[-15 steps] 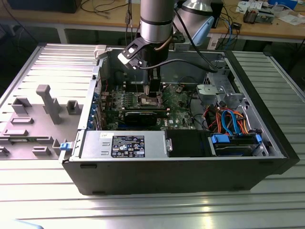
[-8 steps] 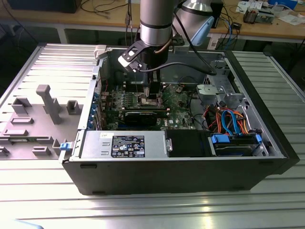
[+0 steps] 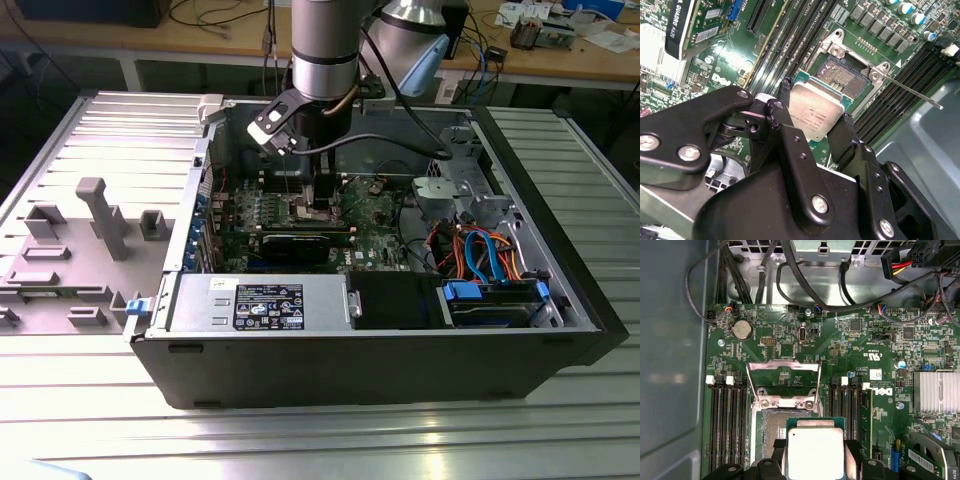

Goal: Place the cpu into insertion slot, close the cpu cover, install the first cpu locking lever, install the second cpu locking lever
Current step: 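Place the cpu into insertion slot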

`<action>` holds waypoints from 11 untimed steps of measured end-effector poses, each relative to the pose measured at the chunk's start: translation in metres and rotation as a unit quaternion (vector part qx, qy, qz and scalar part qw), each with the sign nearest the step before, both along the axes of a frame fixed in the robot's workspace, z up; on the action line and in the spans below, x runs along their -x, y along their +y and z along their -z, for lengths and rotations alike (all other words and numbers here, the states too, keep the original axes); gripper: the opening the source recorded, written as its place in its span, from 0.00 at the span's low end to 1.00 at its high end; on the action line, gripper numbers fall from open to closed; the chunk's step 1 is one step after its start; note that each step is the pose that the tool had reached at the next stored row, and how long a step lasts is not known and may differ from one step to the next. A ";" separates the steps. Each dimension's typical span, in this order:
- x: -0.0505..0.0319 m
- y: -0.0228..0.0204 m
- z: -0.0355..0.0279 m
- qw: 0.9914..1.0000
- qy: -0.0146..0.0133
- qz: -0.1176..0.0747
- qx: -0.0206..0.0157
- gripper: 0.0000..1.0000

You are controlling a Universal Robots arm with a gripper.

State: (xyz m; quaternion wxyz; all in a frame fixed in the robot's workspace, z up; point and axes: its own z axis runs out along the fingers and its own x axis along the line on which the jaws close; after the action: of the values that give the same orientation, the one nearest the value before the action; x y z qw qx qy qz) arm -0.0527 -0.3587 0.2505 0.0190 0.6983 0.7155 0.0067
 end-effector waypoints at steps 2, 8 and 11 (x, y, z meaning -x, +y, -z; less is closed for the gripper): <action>0.0000 0.0003 0.0008 1.000 0.000 0.001 0.000 0.55; 0.0000 0.0004 0.0009 1.000 0.000 0.001 -0.001 0.55; 0.0000 0.0004 0.0009 1.000 0.000 0.001 -0.002 0.55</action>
State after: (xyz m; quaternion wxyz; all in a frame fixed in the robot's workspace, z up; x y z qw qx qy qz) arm -0.0526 -0.3583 0.2496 0.0178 0.6989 0.7149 0.0080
